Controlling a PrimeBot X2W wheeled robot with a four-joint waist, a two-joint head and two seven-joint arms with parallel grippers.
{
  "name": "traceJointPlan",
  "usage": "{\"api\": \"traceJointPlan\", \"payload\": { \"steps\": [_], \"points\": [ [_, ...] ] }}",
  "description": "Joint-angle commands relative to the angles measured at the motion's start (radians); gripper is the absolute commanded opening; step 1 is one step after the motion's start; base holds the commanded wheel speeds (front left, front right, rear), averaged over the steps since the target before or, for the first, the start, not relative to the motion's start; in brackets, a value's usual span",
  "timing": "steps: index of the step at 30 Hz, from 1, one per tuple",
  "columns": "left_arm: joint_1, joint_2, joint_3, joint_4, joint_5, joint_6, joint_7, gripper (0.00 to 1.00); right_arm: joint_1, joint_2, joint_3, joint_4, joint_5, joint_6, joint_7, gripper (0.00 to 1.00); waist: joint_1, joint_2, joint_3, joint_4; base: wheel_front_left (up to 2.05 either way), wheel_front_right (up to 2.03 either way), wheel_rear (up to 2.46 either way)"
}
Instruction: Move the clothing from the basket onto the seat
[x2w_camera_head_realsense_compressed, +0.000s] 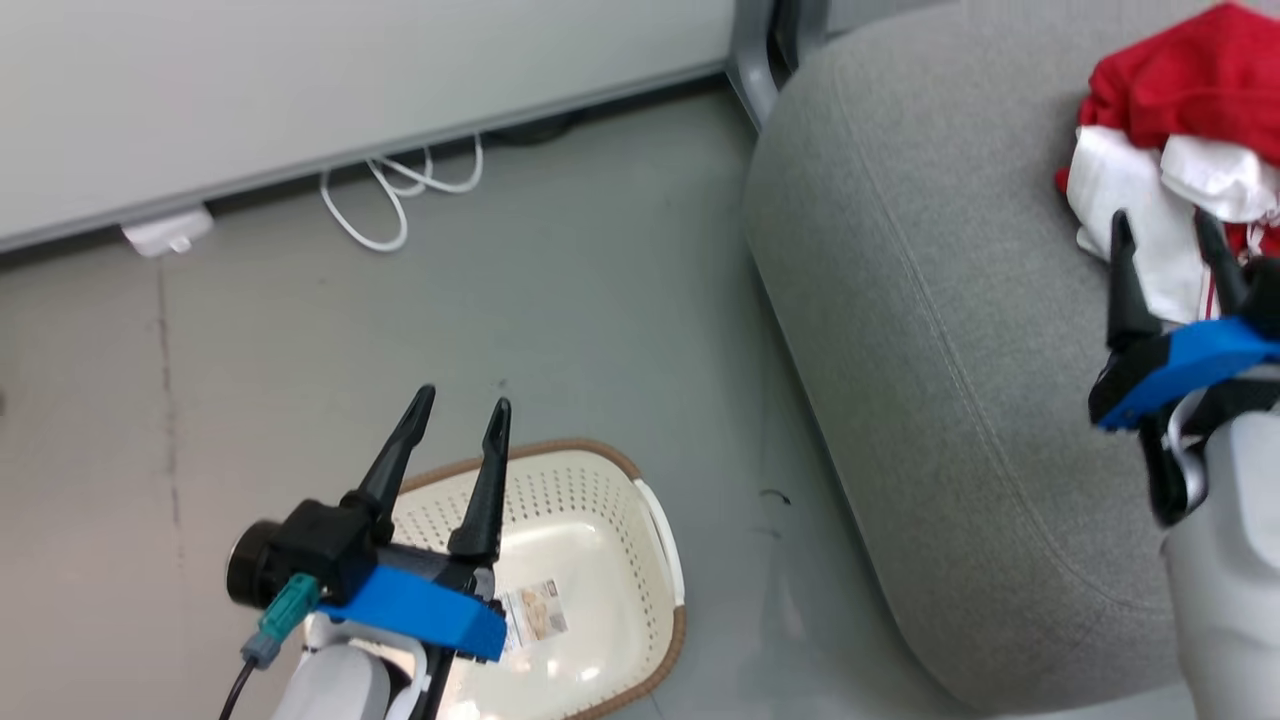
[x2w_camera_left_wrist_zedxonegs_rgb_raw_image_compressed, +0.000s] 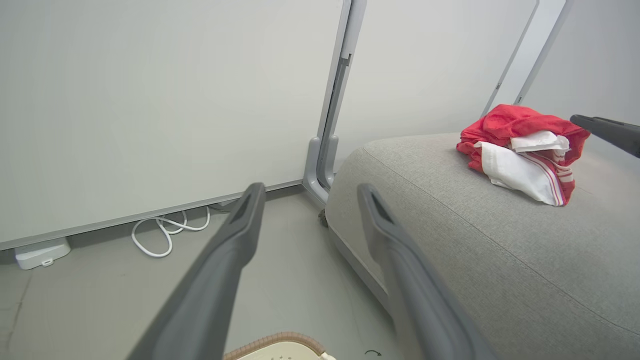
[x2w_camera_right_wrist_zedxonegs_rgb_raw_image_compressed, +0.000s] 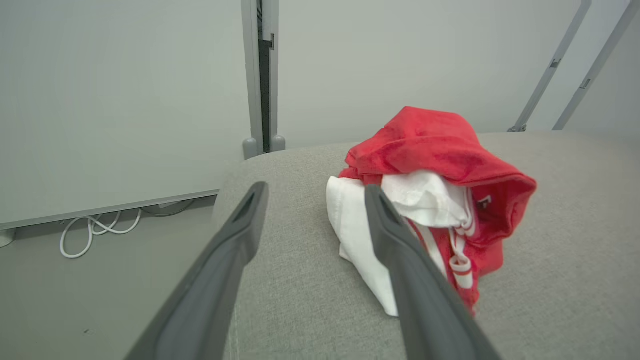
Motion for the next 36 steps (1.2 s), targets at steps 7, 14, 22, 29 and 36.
{"api": "traceJointPlan", "payload": {
  "steps": [7,14,22,29,36],
  "points": [
    [0.08,-0.028,0.081,0.022,0.012,-0.005,-0.005,1.0,0.211,0.055,0.031,-0.211,-0.003,0.0,-0.002,1.0,0.0003,0.0,-0.125,0.085,0.0,0.0,0.0],
    [0.137,-0.047,0.172,0.027,0.027,-0.001,-0.005,1.0,0.376,0.118,0.083,-0.387,0.012,0.0,0.044,1.0,0.0003,0.0,-0.172,0.127,0.0,0.0,0.0],
    [0.157,-0.056,0.233,0.047,0.041,-0.005,-0.005,1.0,0.515,0.143,0.113,-0.503,0.03,0.0,0.077,1.0,0.0003,0.0,-0.204,0.18,0.0,0.0,0.0],
    [0.171,-0.063,0.263,0.066,0.037,-0.007,-0.005,1.0,0.592,0.146,0.148,-0.564,0.069,0.0,0.099,1.0,0.0003,0.0,-0.225,0.207,0.0,0.0,0.0],
    [0.186,-0.071,0.28,0.078,0.047,-0.007,-0.005,1.0,0.619,0.146,0.162,-0.59,0.092,0.0,0.108,1.0,0.0003,0.0,-0.243,0.214,0.0,0.0,0.0]
  ]
}}
